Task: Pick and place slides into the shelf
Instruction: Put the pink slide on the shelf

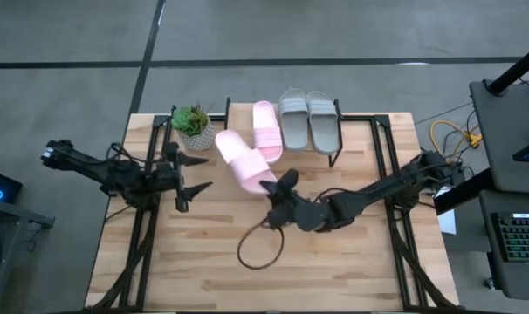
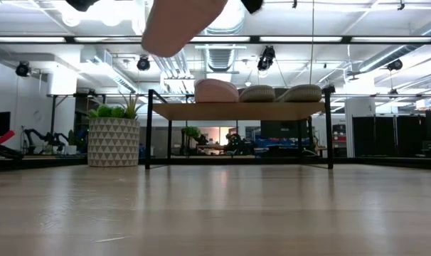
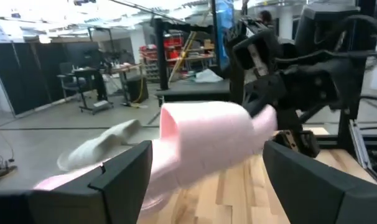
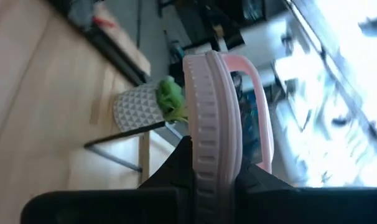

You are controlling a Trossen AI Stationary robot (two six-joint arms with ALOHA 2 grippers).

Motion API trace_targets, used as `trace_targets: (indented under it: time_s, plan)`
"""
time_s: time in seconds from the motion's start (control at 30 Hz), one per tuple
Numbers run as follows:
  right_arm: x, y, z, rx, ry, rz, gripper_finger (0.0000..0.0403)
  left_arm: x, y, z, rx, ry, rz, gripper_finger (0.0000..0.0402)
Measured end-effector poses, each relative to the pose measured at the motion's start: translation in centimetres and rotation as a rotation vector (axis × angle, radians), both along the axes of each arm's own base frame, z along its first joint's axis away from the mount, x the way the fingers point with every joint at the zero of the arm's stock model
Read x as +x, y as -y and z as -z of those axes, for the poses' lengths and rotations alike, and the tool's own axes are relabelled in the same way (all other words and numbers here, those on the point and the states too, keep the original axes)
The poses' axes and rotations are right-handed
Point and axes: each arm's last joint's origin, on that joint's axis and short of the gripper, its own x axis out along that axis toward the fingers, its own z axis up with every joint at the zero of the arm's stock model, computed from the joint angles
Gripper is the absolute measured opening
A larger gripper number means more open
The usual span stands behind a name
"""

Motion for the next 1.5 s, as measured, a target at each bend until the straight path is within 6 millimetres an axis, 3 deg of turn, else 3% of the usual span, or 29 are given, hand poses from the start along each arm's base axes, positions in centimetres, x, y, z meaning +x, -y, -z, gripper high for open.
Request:
trace_targets:
  time_s: [0.4, 0.63, 0.77, 1.17, 1.5]
  plan:
    - [1.8, 5.0, -3.4, 0.397, 0.406, 0.21, 0.0026, -2.0, -1.0, 0.2, -0.018, 0.006, -0.09, 0.029]
    - [2.0, 5.6, -4.3, 0.505, 0.526, 0.243, 0.0026, -3.7, -1.7, 0.6, -0.028, -0.01, -0.13, 0.029]
    - [2.7, 5.6, -3.6, 0.472, 0.552, 0.304, 0.0026, -4.7, -2.1, 0.8, -0.108, 0.002, -0.13, 0.029]
    - [7.8, 5.5, -1.7, 0.39, 0.544, 0.412, 0.0026, -6.4, -2.8, 1.1, -0.137, 0.014, -0.119, 0.029]
    - [13.3, 5.2, 2.3, 0.234, 0.424, 0.552, 0.0026, -6.7, -2.9, 1.6, -0.123, -0.022, -0.118, 0.029]
